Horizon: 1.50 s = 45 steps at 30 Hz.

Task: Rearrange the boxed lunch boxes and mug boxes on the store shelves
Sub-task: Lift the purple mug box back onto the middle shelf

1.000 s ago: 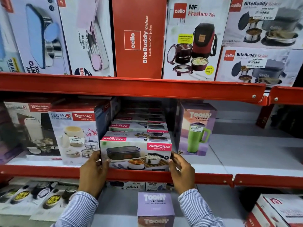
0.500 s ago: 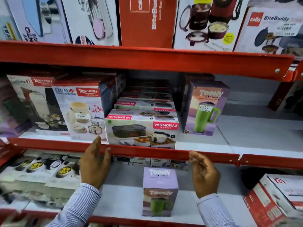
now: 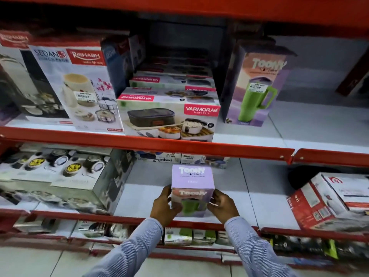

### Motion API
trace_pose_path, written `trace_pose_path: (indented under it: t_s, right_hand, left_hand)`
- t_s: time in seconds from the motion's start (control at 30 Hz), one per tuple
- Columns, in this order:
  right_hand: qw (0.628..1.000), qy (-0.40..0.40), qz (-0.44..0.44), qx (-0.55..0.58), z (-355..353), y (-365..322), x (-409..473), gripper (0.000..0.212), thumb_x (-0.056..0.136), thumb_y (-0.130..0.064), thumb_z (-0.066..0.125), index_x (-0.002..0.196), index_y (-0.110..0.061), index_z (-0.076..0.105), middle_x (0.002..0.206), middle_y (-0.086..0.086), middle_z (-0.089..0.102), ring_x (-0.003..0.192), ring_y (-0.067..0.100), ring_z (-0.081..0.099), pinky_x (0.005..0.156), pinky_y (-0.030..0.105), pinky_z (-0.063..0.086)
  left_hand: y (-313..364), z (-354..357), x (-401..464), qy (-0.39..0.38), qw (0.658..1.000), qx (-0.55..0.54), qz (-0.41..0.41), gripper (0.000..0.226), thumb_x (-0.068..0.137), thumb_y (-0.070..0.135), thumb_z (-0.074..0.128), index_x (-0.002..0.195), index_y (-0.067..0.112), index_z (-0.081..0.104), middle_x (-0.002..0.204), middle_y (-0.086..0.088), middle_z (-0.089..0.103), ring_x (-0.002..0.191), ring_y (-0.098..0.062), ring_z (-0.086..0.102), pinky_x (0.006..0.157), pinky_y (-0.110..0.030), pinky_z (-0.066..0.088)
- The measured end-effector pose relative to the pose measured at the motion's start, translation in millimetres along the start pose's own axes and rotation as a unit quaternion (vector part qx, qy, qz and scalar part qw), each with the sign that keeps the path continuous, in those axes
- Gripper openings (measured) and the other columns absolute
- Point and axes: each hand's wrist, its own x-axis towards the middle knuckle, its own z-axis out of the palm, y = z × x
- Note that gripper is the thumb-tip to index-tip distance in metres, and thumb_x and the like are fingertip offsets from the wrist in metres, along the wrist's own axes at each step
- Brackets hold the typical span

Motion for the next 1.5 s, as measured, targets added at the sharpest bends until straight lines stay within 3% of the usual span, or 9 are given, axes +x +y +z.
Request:
trace_pose_path:
  t_s: [0.1,0.27,0.47,0.67,0.87,1.0,1.17,1.4,1.5]
  right_hand:
    - [1.000,-0.006,-0.018,0.024,-5.8,-6.6,-13.9,0.052,0.076,0.013,0.066,0.106,-0.029,0.066,0.088,-0.027,0.072,0.079,-0.011,0.068,0.069,0.004,0.048]
    - [0.992,0.029,-0.096,0.083,-32.1,-36.5,-62.3,0.046,0.077,-0.001,0.075,0.119,-0.020,0.064,0.107,-0.023,0.072,0.097,0.003,0.071,0.075,0.013,0.055]
    - [0.968,0.090,-0.213,0.097,-66.4,-88.5,-96.7,0.044,0.076,-0.010,0.078,0.117,-0.021,0.068,0.108,-0.015,0.075,0.099,0.008,0.072,0.078,0.024,0.060]
    - [0.920,0.186,-0.327,0.110,-105.2,-133.1,-127.1,0.045,0.072,-0.046,0.075,0.113,-0.027,0.070,0.104,-0.021,0.075,0.092,0.007,0.073,0.074,0.020,0.060]
    - [0.871,0.273,-0.397,0.097,-171.4,-154.9,-120.5,0.043,0.073,-0.021,0.072,0.113,-0.006,0.068,0.101,-0.015,0.075,0.085,0.007,0.073,0.074,0.016,0.057]
    - [0.869,0.283,-0.390,0.112,-206.6,-165.3,-94.3,0.037,0.079,-0.018,0.069,0.115,-0.014,0.067,0.104,-0.002,0.076,0.094,0.009,0.072,0.079,0.017,0.057]
    - [0.888,0.266,-0.365,0.090,-231.2,-166.9,-54.7,0.042,0.083,-0.027,0.067,0.125,-0.022,0.061,0.113,-0.019,0.071,0.103,-0.001,0.067,0.084,0.011,0.053]
    - [0.916,0.249,-0.310,0.055,-240.8,-149.4,-4.2,0.037,0.088,-0.024,0.066,0.124,-0.021,0.061,0.113,-0.007,0.072,0.101,0.000,0.067,0.075,0.003,0.050]
    - [0.921,0.242,-0.298,0.063,-243.4,-143.4,1.7,0.032,0.088,-0.023,0.065,0.120,-0.024,0.063,0.102,-0.026,0.072,0.095,-0.012,0.064,0.070,0.001,0.048]
  left_hand:
    - [10.2,-2.5,-14.3,0.038,0.998,0.011,0.038,0.061,0.074,0.007,0.075,0.131,0.016,0.055,0.106,0.002,0.073,0.093,-0.020,0.071,0.061,-0.002,0.050]
    - [36.3,-32.3,-65.9,0.098,0.985,0.025,0.137,0.059,0.069,0.035,0.081,0.125,0.032,0.062,0.101,0.015,0.076,0.091,-0.006,0.072,0.068,-0.024,0.062]
    - [97.7,-60.9,-106.1,0.162,0.958,0.022,0.235,0.067,0.064,0.054,0.079,0.125,0.029,0.064,0.103,0.012,0.077,0.086,-0.005,0.073,0.064,-0.027,0.063]
    - [166.8,-64.5,-132.1,0.217,0.916,0.000,0.337,0.064,0.062,0.053,0.079,0.117,0.021,0.070,0.101,0.011,0.077,0.079,-0.003,0.072,0.064,-0.022,0.061]
    - [248.6,-43.3,-129.2,0.214,0.871,-0.038,0.441,0.057,0.072,0.044,0.080,0.120,0.016,0.067,0.106,0.009,0.076,0.091,-0.005,0.073,0.077,-0.025,0.061]
    - [288.5,-19.0,-104.7,0.184,0.872,-0.044,0.452,0.057,0.077,0.036,0.080,0.127,0.017,0.062,0.109,0.008,0.076,0.089,0.000,0.072,0.075,-0.019,0.060]
    - [312.9,8.9,-67.4,0.180,0.894,-0.023,0.410,0.054,0.080,0.032,0.076,0.129,0.021,0.057,0.095,0.005,0.076,0.066,0.016,0.059,0.062,-0.001,0.046]
    - [314.4,30.5,-21.2,0.173,0.921,0.040,0.346,0.052,0.084,0.044,0.067,0.131,0.024,0.054,0.104,0.004,0.077,0.089,-0.012,0.071,0.085,-0.031,0.058]
    - [315.1,35.4,-15.4,0.189,0.915,0.060,0.350,0.045,0.085,0.042,0.066,0.126,0.026,0.057,0.091,0.002,0.079,0.080,-0.016,0.073,0.079,-0.034,0.058]
